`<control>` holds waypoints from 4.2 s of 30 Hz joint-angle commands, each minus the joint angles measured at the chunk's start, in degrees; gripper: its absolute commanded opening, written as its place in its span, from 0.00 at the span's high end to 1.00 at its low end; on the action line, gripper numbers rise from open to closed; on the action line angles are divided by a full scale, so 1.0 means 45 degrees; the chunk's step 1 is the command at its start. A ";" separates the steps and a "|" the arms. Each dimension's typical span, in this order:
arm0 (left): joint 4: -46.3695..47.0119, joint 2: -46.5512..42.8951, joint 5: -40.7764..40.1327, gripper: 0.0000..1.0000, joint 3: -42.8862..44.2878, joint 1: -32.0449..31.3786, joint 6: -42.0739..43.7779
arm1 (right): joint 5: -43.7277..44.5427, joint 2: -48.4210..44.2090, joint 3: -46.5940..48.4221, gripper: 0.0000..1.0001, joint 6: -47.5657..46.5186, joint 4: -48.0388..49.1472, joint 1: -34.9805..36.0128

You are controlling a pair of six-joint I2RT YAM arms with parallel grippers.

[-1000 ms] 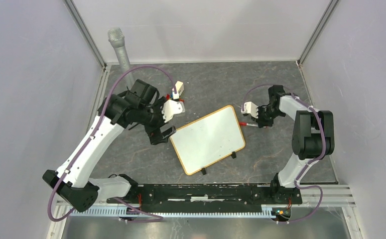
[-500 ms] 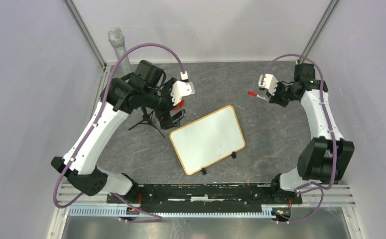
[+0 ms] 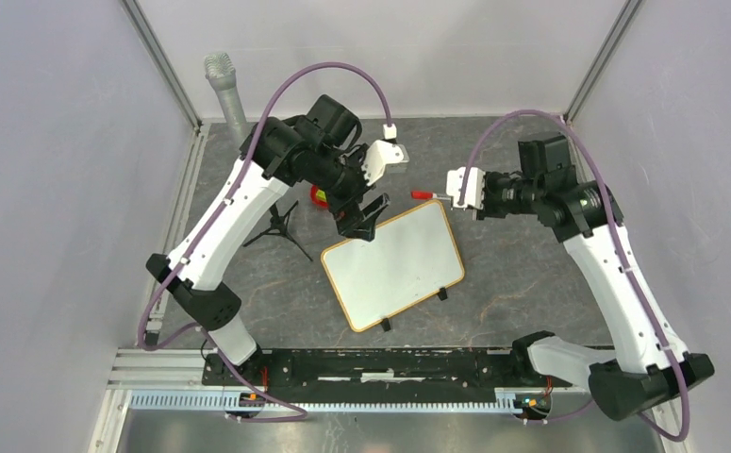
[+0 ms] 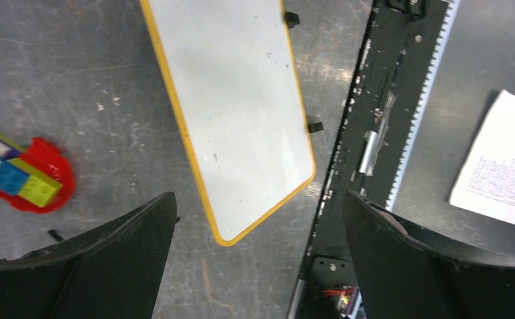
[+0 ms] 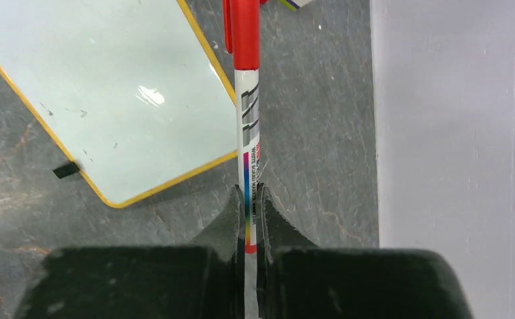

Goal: Write a sentence on the whiteboard
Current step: Open the whiteboard marker at the center of the board.

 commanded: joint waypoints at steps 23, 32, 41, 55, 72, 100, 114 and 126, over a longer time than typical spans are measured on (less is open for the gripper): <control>0.1195 0.0976 0.3780 0.37 -0.0999 -0.0110 -0.3541 | 0.3551 -0.0905 -0.0784 1.00 0.2319 0.0866 0.5777; 0.1193 0.0956 0.4295 0.55 -0.1460 -0.0111 -0.3403 | 0.4079 -0.1011 -0.0776 1.00 0.2413 0.1102 0.5794; 0.1377 0.0943 0.4431 0.97 -0.1466 -0.0110 -0.3123 | 0.3501 -0.1080 -0.0805 0.85 0.2719 0.0947 0.5794; 0.6521 -0.3216 0.4353 0.98 -0.6765 0.0095 -0.2205 | -0.2347 -0.1251 -0.0222 0.21 0.8679 0.3472 0.4265; 0.8644 -0.6252 0.3370 0.98 -0.9373 0.0104 -0.1749 | -0.8473 -0.0250 -0.1920 0.28 1.2578 0.6709 0.2980; 0.9987 -0.6169 0.3640 0.98 -0.9393 0.0104 -0.3840 | -0.7453 -0.0111 -0.2747 0.69 1.5497 0.9388 0.3020; 1.0115 -0.6065 0.3655 0.98 -0.9528 0.0120 -0.4055 | -0.7559 0.0223 -0.2175 1.00 1.4648 0.8382 0.3082; 0.8693 -0.7058 0.3455 0.98 -1.0990 0.0750 -0.2397 | -0.7621 0.0599 -0.0599 1.00 1.2669 0.5831 0.1162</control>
